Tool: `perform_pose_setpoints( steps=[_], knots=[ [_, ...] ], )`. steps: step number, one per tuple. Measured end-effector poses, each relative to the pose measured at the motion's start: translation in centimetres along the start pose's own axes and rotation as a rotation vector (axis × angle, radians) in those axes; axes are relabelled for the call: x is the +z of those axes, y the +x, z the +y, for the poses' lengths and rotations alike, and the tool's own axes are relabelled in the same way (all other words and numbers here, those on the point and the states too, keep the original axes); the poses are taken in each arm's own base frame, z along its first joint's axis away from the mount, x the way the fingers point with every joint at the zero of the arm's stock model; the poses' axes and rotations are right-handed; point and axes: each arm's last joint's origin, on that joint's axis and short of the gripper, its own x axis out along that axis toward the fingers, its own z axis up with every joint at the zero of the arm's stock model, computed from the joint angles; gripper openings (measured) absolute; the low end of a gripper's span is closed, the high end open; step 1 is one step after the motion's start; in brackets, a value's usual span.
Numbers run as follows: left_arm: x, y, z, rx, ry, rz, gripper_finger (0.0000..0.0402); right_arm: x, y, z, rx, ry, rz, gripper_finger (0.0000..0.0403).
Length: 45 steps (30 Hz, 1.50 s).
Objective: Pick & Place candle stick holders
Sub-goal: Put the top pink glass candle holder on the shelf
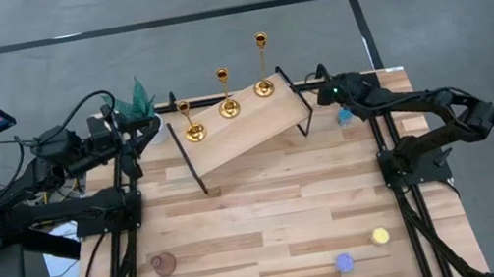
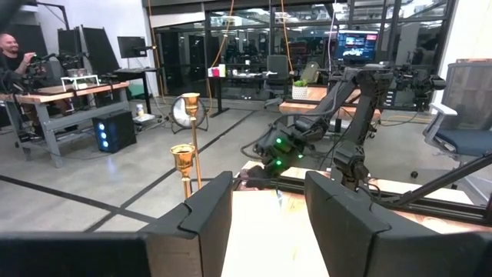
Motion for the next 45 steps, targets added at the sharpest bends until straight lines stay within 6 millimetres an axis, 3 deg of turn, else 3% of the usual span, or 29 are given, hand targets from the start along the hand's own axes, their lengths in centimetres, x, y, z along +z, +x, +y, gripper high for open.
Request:
perform_pose_setpoints(
  steps=[15,25,36,45],
  knots=[
    [0.0,0.0,0.0,0.0,0.0,0.0,0.0163,1.4,0.8,-0.5,0.066,0.041,0.0,0.0304],
    [0.0,0.0,0.0,0.0,0.0,0.0,0.0163,1.1,1.8,0.2,0.081,0.019,0.018,0.0304],
    [0.0,0.0,0.0,-0.001,-0.003,0.0,0.0163,0.5,1.1,-0.1,0.146,-0.019,0.155,0.0304],
    [0.0,0.0,0.0,-0.001,0.0,0.0,0.0163,1.0,0.1,-0.6,0.236,0.102,0.249,0.0304]
  ],
)
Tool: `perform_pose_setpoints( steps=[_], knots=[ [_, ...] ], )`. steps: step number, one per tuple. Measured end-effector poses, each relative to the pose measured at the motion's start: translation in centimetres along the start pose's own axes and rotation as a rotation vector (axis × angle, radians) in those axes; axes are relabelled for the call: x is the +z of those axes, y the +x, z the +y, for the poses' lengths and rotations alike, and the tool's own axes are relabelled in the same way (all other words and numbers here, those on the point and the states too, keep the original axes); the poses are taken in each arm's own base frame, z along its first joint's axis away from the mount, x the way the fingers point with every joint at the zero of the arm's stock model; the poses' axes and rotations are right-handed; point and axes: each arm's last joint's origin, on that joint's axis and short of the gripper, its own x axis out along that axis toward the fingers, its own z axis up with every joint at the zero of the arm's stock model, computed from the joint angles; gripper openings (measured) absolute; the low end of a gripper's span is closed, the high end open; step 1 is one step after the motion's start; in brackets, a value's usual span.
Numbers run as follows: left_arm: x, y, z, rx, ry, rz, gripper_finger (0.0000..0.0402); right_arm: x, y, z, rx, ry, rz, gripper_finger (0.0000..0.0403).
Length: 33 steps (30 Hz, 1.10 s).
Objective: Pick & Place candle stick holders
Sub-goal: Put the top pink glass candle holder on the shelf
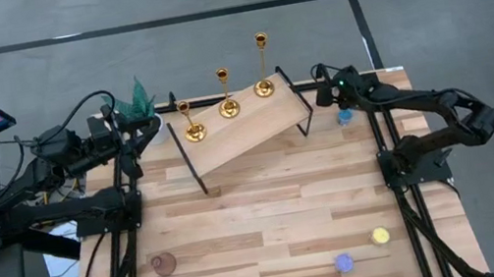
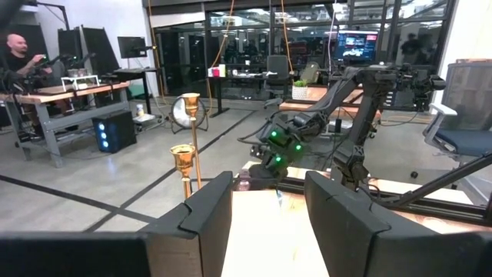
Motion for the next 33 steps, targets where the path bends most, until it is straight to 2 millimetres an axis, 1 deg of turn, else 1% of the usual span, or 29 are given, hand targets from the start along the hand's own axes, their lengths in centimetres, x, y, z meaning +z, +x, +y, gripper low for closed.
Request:
perform_pose_setpoints(
  steps=[2,7,10,16,22,25,33],
  knots=[
    [0.0,0.0,0.0,0.0,0.005,0.0,0.0163,0.0,-0.3,0.1,-0.027,-0.012,-0.043,0.0304],
    [0.0,0.0,0.0,0.0,0.004,0.0,0.0163,-0.3,-1.1,0.0,-0.165,-0.065,-0.162,0.0304],
    [0.0,0.0,0.0,0.0,0.004,0.0,0.0163,-0.2,-1.2,0.0,-0.195,-0.084,-0.195,0.0304],
    [0.0,0.1,0.0,0.0,0.005,0.002,0.0163,0.2,-0.1,0.3,-0.214,-0.126,-0.262,0.0304],
    [0.0,0.1,0.0,0.0,0.006,0.002,0.0163,0.0,1.4,0.1,-0.307,-0.16,-0.299,0.0303],
    [0.0,0.1,0.0,0.0,0.008,0.002,0.0163,-0.1,1.6,0.7,-0.339,-0.176,-0.341,0.0302],
    [0.0,0.1,0.0,0.0,0.008,0.002,0.0163,0.6,2.5,2.4,-0.348,-0.162,-0.345,0.0302]
  ],
)
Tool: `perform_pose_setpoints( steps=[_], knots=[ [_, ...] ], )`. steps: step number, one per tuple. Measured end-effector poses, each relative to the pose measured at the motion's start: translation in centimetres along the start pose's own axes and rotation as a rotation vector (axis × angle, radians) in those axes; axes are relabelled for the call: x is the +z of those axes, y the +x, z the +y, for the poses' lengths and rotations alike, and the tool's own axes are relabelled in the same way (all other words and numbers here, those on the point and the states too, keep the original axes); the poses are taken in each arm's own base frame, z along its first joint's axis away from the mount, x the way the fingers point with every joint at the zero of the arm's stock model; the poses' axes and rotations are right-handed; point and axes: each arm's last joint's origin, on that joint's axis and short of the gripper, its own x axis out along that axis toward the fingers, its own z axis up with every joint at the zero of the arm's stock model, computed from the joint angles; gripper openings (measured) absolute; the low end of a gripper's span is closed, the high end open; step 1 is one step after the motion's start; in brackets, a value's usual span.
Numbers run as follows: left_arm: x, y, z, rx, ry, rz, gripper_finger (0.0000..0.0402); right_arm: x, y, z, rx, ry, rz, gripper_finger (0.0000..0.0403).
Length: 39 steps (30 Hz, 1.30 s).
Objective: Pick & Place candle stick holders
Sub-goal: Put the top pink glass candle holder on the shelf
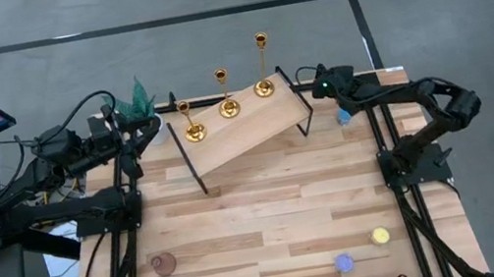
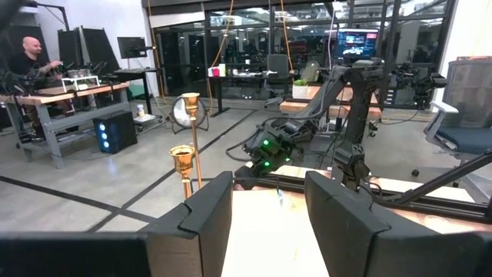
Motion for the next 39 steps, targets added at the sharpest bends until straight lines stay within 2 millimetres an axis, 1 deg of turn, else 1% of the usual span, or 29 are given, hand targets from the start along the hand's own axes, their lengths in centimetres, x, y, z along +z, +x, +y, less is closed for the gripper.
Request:
perform_pose_setpoints(
  steps=[8,12,18,22,27,30,39],
  knots=[
    [0.0,0.0,0.0,0.0,0.0,0.0,0.0163,-0.4,0.8,1.0,-0.09,-0.025,0.009,0.0301],
    [0.0,0.0,0.0,0.0,0.0,0.0,0.0163,-0.5,1.2,1.3,-0.117,-0.002,0.025,0.0301],
    [0.0,0.0,0.0,0.0,0.001,0.004,0.0163,-0.7,1.5,1.8,-0.138,-0.024,0.049,0.0301],
    [0.0,0.0,0.0,0.0,0.001,0.004,0.0163,-0.8,1.8,2.0,-0.141,-0.026,0.075,0.0289],
    [0.0,0.0,0.0,-0.001,0.001,0.004,0.0163,-0.9,2.1,2.2,-0.167,-0.053,0.097,0.0253],
    [0.0,0.0,0.0,-0.001,0.001,0.005,0.0163,-0.8,2.3,1.9,-0.178,-0.046,0.109,0.0222],
    [-0.1,0.0,0.0,0.0,0.001,0.006,0.0163,-0.8,2.4,1.5,-0.193,-0.058,0.136,0.0088]
  ],
)
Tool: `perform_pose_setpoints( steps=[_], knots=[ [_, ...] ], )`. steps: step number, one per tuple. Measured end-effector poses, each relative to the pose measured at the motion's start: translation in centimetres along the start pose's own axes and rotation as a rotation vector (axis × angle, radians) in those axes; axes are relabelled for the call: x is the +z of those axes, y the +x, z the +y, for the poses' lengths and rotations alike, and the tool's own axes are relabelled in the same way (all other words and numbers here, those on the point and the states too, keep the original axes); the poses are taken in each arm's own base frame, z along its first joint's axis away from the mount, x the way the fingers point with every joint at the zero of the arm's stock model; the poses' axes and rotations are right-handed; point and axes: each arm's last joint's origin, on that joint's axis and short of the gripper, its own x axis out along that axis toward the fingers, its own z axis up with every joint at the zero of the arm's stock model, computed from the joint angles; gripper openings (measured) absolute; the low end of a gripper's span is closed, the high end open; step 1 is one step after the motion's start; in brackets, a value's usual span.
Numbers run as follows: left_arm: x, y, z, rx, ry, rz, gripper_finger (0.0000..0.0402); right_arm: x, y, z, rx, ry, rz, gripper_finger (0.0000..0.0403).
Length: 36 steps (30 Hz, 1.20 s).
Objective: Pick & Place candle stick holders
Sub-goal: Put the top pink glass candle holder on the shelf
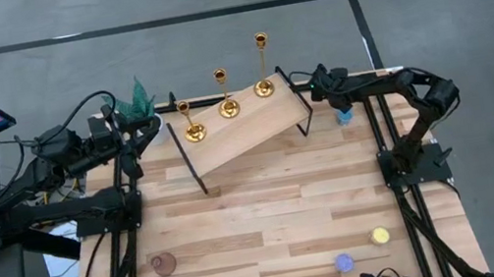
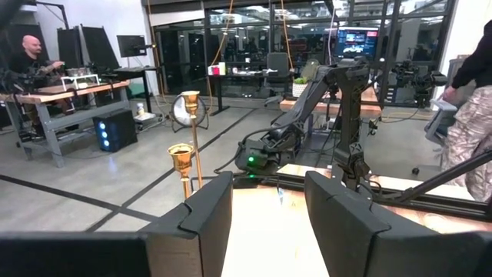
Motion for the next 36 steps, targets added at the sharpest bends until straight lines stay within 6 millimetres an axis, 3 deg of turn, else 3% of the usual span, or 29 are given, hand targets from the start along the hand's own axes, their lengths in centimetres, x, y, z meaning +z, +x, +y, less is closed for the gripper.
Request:
perform_pose_setpoints(
  steps=[11,16,20,24,30,36],
  knots=[
    [0.0,0.0,0.0,0.0,0.0,0.0,0.0163,-0.2,0.3,0.0,0.03,-0.019,0.051,0.0006],
    [0.0,0.0,0.0,0.0,0.0,0.001,0.0163,-0.5,0.1,-0.1,0.045,-0.054,0.093,0.001],
    [0.0,0.0,0.0,0.0,0.0,0.001,0.0163,-1.1,-1.5,0.1,0.099,-0.104,0.131,0.0005],
    [0.0,0.0,0.0,0.0,0.0,0.001,0.0163,-1.1,-4.7,-0.1,0.171,-0.145,0.103,0.0001],
    [0.0,0.0,0.0,0.0,0.0,0.0,0.0163,2.5,-8.7,-1.2,0.233,-0.149,0.061,0.0036],
    [0.0,0.0,0.0,0.0,0.0,0.0,0.0163,7.3,-11.5,-1.6,0.235,-0.228,0.016,0.0134]
  ],
)
